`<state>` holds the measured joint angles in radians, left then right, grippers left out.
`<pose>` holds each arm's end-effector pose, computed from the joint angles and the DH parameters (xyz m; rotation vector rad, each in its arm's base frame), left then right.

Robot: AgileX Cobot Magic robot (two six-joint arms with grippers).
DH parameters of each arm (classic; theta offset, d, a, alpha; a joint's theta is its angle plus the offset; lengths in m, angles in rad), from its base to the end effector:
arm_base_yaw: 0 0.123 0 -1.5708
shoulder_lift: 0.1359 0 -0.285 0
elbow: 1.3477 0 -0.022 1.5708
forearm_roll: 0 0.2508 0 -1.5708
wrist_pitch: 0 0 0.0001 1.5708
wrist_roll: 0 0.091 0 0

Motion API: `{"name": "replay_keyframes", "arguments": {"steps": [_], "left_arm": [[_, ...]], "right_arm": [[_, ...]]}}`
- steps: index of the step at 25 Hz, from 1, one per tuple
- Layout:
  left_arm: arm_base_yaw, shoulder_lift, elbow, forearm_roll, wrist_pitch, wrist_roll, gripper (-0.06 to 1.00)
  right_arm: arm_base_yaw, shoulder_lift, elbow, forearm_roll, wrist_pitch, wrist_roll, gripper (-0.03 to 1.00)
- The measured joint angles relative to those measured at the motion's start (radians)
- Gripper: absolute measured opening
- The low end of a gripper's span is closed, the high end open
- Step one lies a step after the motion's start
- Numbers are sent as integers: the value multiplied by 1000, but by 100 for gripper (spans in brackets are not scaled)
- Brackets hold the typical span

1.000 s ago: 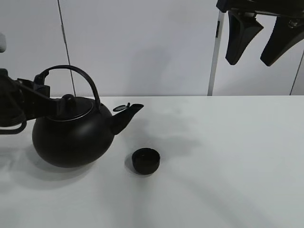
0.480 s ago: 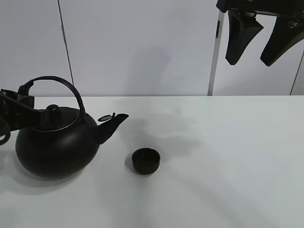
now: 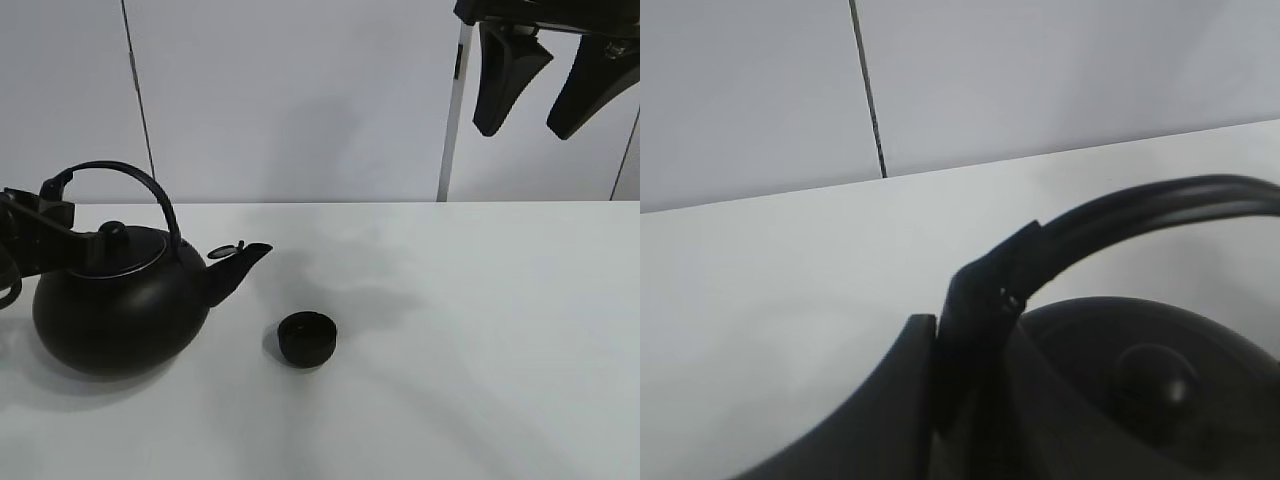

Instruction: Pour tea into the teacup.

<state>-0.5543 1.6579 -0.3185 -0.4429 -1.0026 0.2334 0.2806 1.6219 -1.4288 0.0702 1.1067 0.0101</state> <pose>0.2244 -0.1003 0.1448 0.2421 1.8312 -0.0531 0.3218 0.0987 0.3133 -0.3487 2.7704 0.1678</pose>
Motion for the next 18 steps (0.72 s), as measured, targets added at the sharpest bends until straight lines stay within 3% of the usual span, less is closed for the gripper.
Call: {"name": "replay_keyframes", "arguments": {"steps": [18], "left_arm": [[0,0,1,-4,58,34,11]], "right_arm": [[0,0,0,5,0,0,45]]}}
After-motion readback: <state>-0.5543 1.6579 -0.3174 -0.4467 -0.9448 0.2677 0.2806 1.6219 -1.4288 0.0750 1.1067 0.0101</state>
